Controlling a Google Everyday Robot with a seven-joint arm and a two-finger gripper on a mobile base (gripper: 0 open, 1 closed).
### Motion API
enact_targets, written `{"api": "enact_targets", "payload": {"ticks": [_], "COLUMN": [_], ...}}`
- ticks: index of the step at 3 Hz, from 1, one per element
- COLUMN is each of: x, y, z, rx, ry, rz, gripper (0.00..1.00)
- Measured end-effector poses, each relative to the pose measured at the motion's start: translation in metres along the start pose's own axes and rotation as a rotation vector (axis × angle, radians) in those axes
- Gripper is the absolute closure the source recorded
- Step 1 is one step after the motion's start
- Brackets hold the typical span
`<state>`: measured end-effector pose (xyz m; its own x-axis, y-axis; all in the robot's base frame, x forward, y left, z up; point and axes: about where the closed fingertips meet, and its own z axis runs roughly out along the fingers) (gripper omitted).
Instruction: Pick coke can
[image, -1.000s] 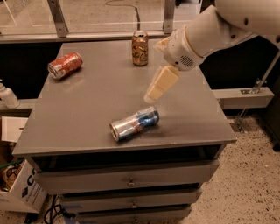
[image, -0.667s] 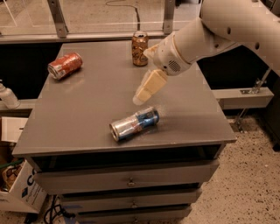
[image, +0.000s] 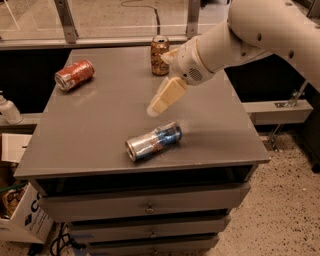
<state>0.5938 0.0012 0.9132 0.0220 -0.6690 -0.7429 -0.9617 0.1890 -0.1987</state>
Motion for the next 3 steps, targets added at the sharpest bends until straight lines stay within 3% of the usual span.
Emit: {"api": "enact_targets", "payload": {"ticks": [2,3], "x": [-0.031,-0.049], "y": [-0.026,-0.033], "z": [0.043,0.074], "rx": [0.001,-0.014], "ry": [-0.106,-0.139], "rz": [0.004,-0.028], "gripper": [0.00,0.00]}}
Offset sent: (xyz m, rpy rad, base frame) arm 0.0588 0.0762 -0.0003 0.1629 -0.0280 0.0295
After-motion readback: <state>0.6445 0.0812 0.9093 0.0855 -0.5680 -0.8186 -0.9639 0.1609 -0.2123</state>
